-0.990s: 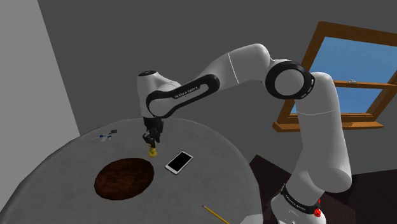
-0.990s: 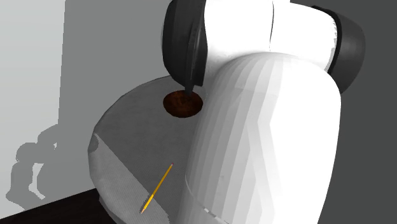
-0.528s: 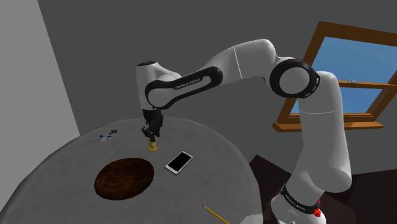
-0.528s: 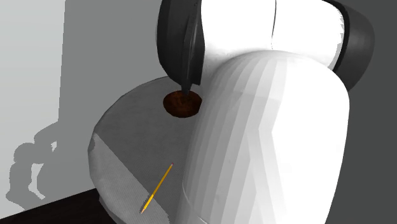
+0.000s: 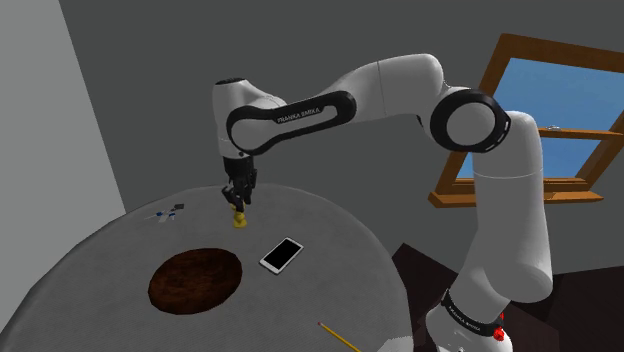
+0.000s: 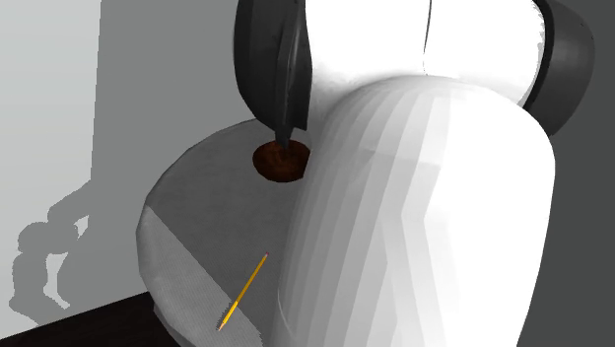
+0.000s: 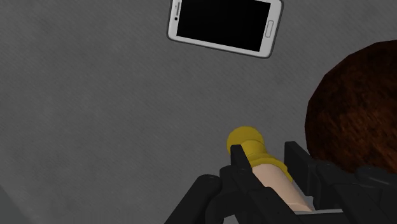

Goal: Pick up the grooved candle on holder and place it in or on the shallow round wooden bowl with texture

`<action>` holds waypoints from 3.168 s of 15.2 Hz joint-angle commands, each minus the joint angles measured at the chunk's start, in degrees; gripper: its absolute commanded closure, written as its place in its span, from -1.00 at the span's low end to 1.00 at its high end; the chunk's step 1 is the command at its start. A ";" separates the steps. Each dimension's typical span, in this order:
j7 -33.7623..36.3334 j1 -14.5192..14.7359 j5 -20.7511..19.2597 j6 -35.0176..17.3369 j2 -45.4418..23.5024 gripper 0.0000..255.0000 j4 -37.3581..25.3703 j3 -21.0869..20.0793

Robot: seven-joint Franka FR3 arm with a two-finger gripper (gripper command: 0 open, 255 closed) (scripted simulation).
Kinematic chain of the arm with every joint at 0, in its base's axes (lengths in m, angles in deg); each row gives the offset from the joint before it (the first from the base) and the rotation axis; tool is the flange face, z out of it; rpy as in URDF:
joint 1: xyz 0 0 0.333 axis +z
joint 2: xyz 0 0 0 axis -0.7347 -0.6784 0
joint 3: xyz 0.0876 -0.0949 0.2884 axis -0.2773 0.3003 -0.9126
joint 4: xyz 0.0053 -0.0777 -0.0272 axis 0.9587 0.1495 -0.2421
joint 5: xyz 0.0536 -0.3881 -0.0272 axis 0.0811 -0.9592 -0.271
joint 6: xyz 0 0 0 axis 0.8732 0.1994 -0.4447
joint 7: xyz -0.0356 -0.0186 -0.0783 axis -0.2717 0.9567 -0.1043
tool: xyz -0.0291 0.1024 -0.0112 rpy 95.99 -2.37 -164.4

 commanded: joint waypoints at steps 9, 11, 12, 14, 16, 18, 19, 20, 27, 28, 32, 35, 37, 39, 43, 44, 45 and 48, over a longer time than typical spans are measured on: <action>1.89 1.86 0.25 5.87 0.79 1.00 -4.98 -0.88; 4.20 3.69 0.00 6.80 0.15 1.00 -6.42 -1.52; 5.34 4.63 -0.14 7.32 -0.26 1.00 -7.27 -1.82; 7.63 6.57 -0.47 8.45 -1.26 1.00 -9.27 -2.41; 9.88 8.59 -0.86 9.73 -2.53 1.00 -11.68 -2.95; 12.10 10.72 -1.33 11.19 -4.09 1.00 -14.56 -3.44; 13.18 11.84 -1.58 11.99 -4.98 1.00 -16.19 -3.65; 14.25 12.99 -1.85 12.85 -5.96 1.00 -17.98 -3.84; 15.50 13.63 -2.20 9.10 -6.95 1.00 -15.11 -3.87; 15.55 13.57 -2.24 8.36 -7.01 1.00 -14.43 -3.85; 15.76 13.38 -2.42 5.52 -7.40 1.00 -11.93 -3.74; 15.92 13.29 -2.60 3.47 -7.84 1.00 -10.29 -3.63; 16.04 13.25 -2.74 2.14 -8.20 1.00 -9.29 -3.55; 16.17 13.22 -2.92 0.68 -8.66 1.00 -8.26 -3.45; 16.17 13.22 -2.92 0.68 -8.66 1.00 -8.26 -3.45; 16.17 13.22 -2.92 0.68 -8.66 1.00 -8.26 -3.45; 16.17 13.22 -2.92 0.68 -8.66 1.00 -8.26 -3.45; 16.17 13.22 -2.92 0.68 -8.65 -1.00 -8.26 -3.45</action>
